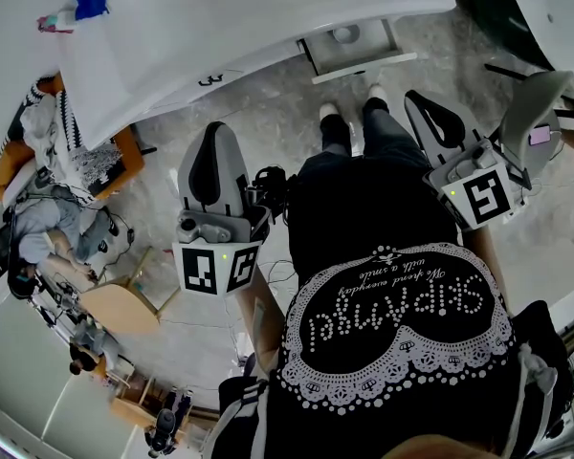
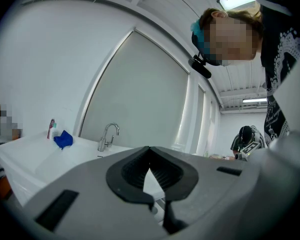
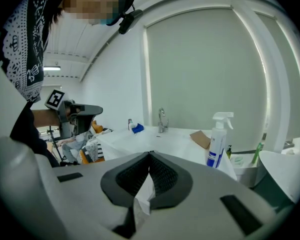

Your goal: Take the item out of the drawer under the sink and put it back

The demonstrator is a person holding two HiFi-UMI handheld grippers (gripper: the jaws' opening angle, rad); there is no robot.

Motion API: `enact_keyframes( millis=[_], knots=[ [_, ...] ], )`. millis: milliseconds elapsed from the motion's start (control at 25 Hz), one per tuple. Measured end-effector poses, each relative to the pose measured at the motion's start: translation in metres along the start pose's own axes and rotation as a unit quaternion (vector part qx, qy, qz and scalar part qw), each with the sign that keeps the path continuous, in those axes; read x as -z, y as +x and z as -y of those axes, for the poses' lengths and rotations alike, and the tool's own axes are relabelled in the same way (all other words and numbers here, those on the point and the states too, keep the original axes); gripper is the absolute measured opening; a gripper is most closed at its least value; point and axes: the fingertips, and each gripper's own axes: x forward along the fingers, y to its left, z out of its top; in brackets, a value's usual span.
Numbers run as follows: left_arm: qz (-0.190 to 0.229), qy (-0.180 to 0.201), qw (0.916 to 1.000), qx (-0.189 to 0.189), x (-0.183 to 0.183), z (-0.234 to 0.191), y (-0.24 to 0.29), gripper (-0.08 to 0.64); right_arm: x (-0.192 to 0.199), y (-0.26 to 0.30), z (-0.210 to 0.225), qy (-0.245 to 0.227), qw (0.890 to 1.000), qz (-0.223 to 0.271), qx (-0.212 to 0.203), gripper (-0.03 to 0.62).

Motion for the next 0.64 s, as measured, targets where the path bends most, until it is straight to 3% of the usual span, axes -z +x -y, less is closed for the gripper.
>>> enact_keyframes(
  millis=[640],
  knots=[
    [-0.003,0.001,1.0000,0.007,-0.0003,-0.0011,0.0011,0.005,0.0024,-0.0028,-0.0007,0.001,1.000,-0.004,0.009,0.018]
  ],
)
